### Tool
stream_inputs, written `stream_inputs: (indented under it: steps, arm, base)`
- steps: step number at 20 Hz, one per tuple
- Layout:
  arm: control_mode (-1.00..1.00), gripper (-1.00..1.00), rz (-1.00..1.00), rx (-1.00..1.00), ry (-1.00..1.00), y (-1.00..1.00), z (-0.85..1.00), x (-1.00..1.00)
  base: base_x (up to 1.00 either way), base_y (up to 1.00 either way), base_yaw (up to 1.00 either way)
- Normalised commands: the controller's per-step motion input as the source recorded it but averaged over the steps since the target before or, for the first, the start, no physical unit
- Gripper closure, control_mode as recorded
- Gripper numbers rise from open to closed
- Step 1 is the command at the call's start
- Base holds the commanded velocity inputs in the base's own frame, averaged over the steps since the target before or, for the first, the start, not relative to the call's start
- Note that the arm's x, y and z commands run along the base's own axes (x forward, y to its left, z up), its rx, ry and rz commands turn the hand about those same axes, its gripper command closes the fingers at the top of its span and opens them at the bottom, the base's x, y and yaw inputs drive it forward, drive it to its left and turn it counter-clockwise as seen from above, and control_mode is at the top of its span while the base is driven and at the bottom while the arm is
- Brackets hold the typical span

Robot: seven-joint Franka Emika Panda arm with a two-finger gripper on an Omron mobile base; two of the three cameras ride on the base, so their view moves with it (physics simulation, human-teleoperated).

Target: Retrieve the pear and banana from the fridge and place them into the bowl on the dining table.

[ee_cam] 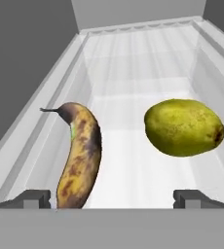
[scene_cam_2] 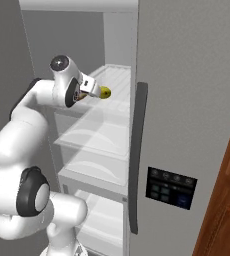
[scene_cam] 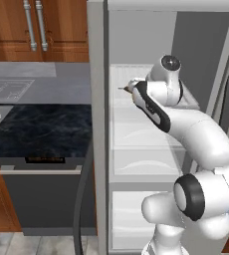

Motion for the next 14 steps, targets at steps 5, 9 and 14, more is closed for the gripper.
stream_inputs:
  steps: [5,9,14]
  arm:
    - [-1.00,-1.00,0.00,0.00,0.01,0.04,-0.22,0.44]
    - [-1.00,-1.00,0.00,0.00,0.03,0.09,-0.04,0.51]
    - [-1.00,-1.00,0.00,0.00,0.06,0.12,-0.05,0.49]
  base:
    - [0.00,0.00,0.00]
    - [0.00,0.00,0.00]
    - [0.00,0.00,0.00]
